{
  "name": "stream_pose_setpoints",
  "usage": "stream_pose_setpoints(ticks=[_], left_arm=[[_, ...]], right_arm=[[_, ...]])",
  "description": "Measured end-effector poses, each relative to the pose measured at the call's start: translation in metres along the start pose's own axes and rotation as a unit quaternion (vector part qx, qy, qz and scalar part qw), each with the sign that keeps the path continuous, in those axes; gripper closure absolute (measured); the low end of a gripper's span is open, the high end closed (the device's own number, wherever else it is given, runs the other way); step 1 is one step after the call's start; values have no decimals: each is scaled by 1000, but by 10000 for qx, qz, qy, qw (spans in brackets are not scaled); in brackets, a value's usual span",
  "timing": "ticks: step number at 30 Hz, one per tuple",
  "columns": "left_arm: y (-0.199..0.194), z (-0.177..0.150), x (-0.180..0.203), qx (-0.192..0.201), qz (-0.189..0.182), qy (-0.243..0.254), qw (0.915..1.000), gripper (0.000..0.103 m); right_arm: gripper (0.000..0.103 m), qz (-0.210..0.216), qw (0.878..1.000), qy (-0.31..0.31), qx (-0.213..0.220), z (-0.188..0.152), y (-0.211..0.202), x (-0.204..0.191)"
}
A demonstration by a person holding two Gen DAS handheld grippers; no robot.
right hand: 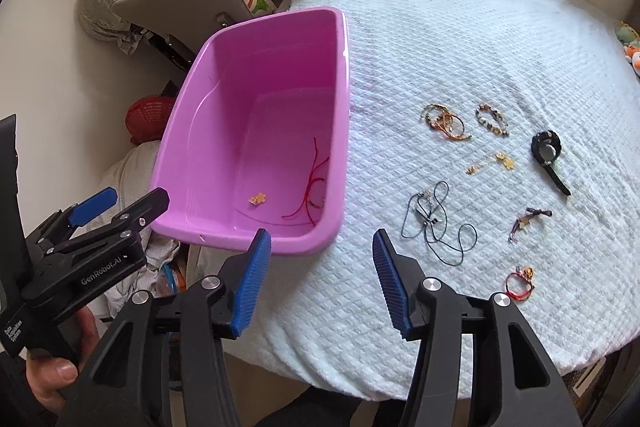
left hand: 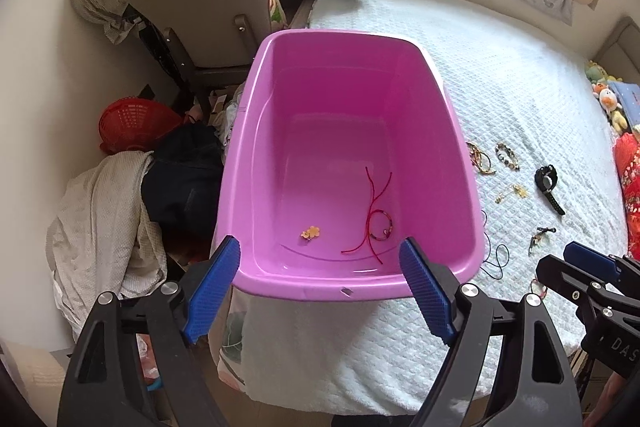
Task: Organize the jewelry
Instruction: 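Open both grippers over the pink tub and withdraw toward the bed, then grasp the black cord necklace with the left gripper while the right gripper grasps the rainbow cord bracelet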
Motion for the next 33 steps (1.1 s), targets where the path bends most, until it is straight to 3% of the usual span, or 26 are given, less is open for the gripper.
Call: stream_pose_setpoints(ticks=[17,23,33], left_arm=[[-54,-71,128,50,-463,259,9986,14],[-47,-100,171,-55,-448,71,9990,13],[0,-132,220,-117,-361,80,9992,13]], right_arm=[[47,-497,9977,405,216,-128,-69,152],[46,-583,9973,326,295,-158,-73,203],[46,-576,9965,550,254,-182,-32,261]])
Point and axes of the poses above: each gripper's, at about its wrist camera, not at the fingertips, and y roughly the way its jaws point, x to its right, z to its top, the point moved 1 cm from there along y, roughly the way its jaws point, and after that the axes turned 3 degrees about -x, right-handed, at the moved point
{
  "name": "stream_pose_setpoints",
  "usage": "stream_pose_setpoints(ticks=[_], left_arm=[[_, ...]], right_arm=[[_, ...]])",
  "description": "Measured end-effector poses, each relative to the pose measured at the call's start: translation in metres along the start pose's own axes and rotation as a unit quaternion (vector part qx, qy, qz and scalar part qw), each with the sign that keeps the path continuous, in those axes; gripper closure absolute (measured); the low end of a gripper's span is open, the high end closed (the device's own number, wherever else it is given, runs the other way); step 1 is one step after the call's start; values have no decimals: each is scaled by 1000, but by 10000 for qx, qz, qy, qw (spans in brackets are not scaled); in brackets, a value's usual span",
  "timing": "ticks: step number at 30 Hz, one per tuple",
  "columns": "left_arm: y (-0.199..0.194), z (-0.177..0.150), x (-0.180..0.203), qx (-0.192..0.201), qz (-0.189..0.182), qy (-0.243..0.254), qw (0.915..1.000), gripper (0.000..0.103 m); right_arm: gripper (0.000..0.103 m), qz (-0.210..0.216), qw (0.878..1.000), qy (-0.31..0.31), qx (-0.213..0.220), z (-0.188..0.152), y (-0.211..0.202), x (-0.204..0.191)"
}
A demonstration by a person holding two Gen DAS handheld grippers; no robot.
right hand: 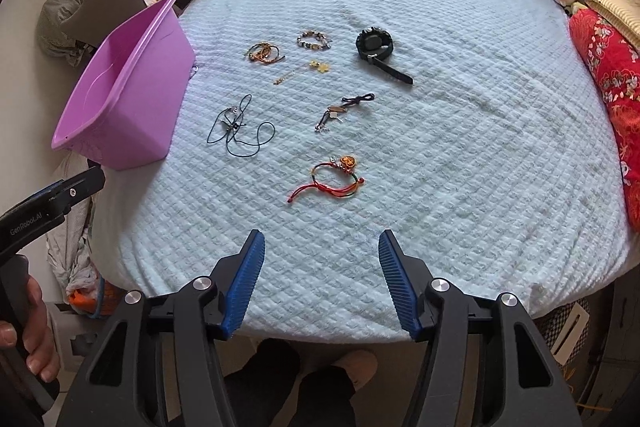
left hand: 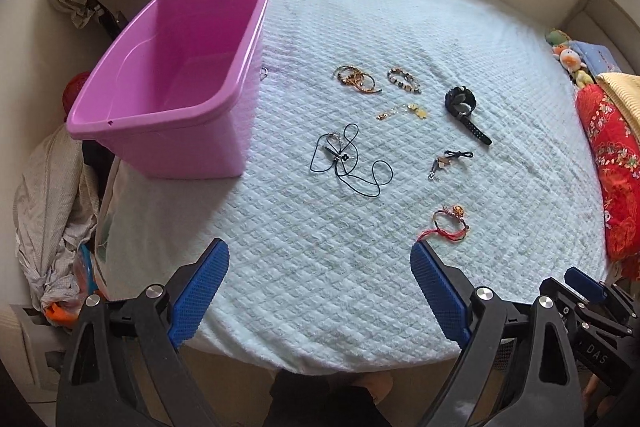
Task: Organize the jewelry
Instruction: 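Grasp the black cord necklace with the left gripper while the right gripper grasps the rainbow cord bracelet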
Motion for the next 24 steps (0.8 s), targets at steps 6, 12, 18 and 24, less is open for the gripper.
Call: stream_pose_setpoints(ticks=[6,12,18,24], left_arm=[[47,4,14,91,-90,182,9998,13],[98,7,22,216,-175,388,9989,13],[140,10,23,281,-209,324,9989,13],[173,5,22,332,-147,276,9990,13]], right_arm=[[46,-44,9994,276,201,1,42,13],[46,-203,9979,335,516,5,82,11],[46,-191,9972,326,641,4,121,10],[46,-53,9970,277,721,-1,154,16]])
Point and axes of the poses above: each gripper's, at about its wrist camera, not at the fingertips, and y roughly the way its jaws point, x to its right, z to its top, the point moved 1 cm from there along y, roughly the way its jaws point, and after that the axes turned 3 degrees about -x, right-handed, at the moved point
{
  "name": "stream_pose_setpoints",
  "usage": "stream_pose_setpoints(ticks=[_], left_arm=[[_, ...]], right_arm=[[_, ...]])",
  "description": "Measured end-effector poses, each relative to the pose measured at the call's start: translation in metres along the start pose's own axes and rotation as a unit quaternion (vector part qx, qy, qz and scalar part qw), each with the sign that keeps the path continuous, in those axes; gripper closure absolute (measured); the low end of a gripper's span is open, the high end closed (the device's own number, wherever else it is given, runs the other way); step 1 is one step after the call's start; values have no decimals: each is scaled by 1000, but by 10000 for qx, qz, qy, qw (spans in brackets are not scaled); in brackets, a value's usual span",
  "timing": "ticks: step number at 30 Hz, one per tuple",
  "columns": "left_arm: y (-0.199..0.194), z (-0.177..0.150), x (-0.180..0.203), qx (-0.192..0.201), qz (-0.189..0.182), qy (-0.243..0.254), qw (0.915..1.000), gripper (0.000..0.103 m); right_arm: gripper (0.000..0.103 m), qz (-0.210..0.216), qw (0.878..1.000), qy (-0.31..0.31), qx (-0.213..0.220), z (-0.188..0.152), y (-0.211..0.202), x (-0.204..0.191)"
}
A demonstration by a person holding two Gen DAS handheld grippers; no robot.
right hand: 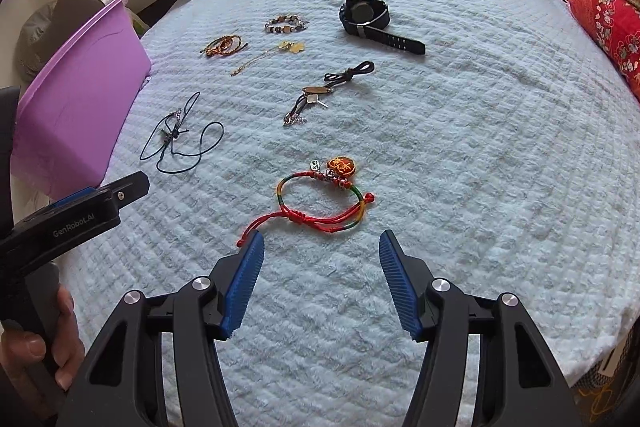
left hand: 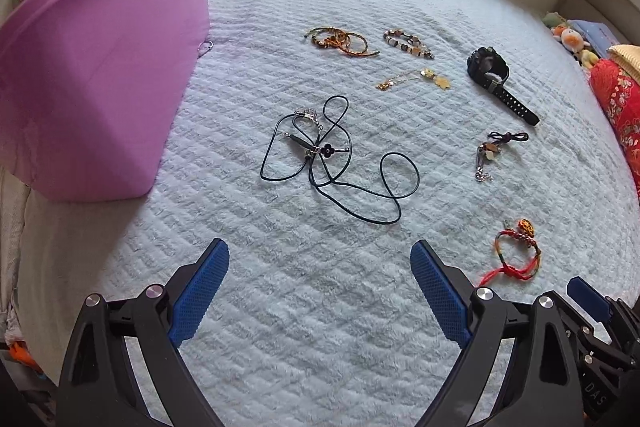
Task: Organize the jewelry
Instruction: 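Grasp the black cord necklace with the left gripper while the right gripper grasps the rainbow cord bracelet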
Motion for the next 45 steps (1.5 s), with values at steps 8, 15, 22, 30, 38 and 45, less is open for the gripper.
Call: stream_pose_setpoints(ticks=[8,15,22,30,38,45], left_arm=[[25,-2,4,121,92,1,9999,13],[35,4,10,294,144,52,9995,13],[45,11,10,302,117,6,9995,13],[54,18,6,295,127,-42,9995,13],[62,26,5,293,130,-73,9995,13],[68,34,9,443,196,56,9988,24]], right_arm=[[43,7,9998,-32,188,0,22,5],[43,-49,9998,-119,163,3,35,9],[39,-143,9993,-283,201,8,42,5],[39,-392,9975,-521,253,12,50,-3],[39,-516,9958,-671,348,14,54,-9],[41,-571,9952,-695,391,15,56,-11]])
Point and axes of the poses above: each gripper's, at about its wrist camera, not at the fingertips, and y roughly the way its jaws point, x to its right, z to its top, the point moved 1 cm from there along y, roughly the way its jaws point, and after that the axes turned 3 degrees about -x, right-handed, at the moved point
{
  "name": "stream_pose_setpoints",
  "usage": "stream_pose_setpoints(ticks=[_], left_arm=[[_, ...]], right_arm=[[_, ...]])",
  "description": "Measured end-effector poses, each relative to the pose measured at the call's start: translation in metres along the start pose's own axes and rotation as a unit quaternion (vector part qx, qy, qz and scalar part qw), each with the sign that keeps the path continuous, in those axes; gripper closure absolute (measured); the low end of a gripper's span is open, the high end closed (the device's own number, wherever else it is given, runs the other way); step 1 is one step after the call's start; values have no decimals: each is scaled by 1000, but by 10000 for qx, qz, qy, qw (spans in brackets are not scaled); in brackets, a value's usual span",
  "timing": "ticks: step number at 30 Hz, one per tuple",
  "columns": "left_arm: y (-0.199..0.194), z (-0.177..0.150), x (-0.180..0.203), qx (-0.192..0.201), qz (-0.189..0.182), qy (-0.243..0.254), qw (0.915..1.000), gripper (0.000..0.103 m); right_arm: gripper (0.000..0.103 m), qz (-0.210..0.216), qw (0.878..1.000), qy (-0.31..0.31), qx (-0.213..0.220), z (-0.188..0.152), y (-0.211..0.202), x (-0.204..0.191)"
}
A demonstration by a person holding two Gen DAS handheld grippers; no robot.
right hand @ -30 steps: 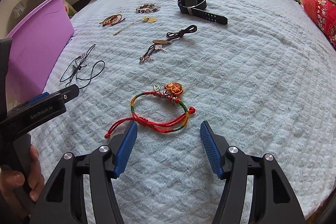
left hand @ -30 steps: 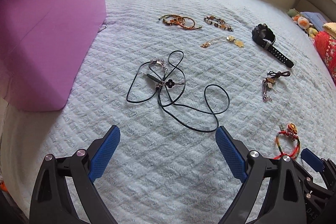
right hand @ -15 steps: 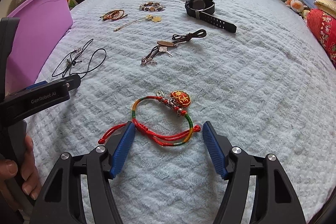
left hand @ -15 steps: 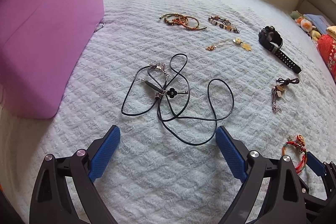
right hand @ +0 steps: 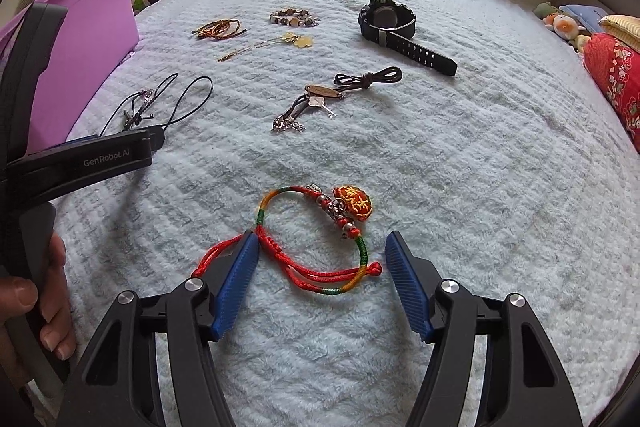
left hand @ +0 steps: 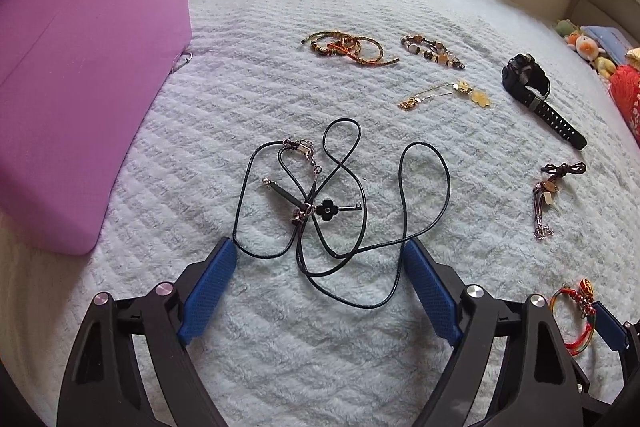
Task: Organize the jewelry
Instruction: 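Grasp the black cord necklace with the left gripper while the right gripper grasps the rainbow cord bracelet, then carry the black cord necklace and rainbow bracelet over the pink tub with both grippers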
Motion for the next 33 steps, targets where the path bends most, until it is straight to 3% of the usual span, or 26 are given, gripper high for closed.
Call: stream_pose_setpoints(ticks=[1,3,5,7,9,10,11,22,33], left_arm=[[0,1,0,11,-27,12,10000,27],[0,3,1,20,-105,48,9999,47],[-1,2,2,29,-65,97,9999,55],[-4,0,0,18,-155,96,9998,74],[-8,-3,-3,-16,-272,40,9996,92],[-9,-4,-3,-29,-291,28,9996,94],[-11,-5,-4,-41,-322,11,9995,97],[-36,-12,-13,-261,-744,-168,9967,98],[-84,-4,-18,-487,-652,-166,9965,98]], right_arm=[[42,7,10000,-13,-1,0,0,-1],[48,-7,10000,-60,14,2,1,-3],[52,-7,9999,-105,18,3,1,-5],[62,50,10000,-79,23,3,1,-6],[82,79,9999,-73,34,3,-1,-8],[83,84,9999,-82,29,4,-1,-10],[91,95,9999,-87,37,4,-2,-11],[92,324,9993,182,-32,7,-20,-7],[92,528,9976,366,-246,18,-64,3]])
Point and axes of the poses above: each gripper's, at about its wrist camera, not at the fingertips, and y roughly the way its jaws point, x to its right, z to its top, the point moved 1 cm from there along y, roughly the way its jaws point, and after that the axes turned 3 degrees about -x, right-handed, at the moved point
